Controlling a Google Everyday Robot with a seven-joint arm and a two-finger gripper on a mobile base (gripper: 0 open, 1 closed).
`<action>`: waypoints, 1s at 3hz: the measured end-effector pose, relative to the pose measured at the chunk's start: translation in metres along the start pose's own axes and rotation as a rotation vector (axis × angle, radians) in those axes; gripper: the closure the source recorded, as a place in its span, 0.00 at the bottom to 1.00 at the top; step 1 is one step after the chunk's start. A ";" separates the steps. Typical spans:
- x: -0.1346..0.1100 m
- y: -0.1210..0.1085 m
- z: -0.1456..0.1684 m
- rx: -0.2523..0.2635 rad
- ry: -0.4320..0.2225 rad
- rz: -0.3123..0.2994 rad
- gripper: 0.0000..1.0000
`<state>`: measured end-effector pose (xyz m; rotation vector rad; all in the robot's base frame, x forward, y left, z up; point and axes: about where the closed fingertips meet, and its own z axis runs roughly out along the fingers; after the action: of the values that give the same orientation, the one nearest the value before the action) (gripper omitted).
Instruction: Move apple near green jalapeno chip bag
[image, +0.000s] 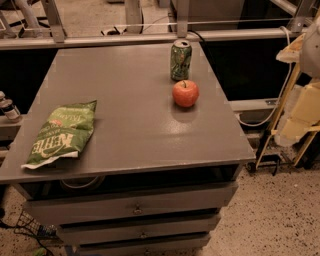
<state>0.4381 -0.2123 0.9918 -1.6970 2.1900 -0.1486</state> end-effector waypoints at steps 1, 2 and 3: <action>0.000 0.000 0.000 0.000 0.000 0.000 0.00; 0.001 -0.009 0.008 0.022 -0.044 0.070 0.00; -0.012 -0.040 0.042 0.026 -0.170 0.193 0.00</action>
Offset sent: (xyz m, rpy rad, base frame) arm 0.0324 -0.0081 -0.0177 0.1630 -0.0473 -0.1543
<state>0.4916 -0.2057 0.9669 -1.4191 2.1979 0.0167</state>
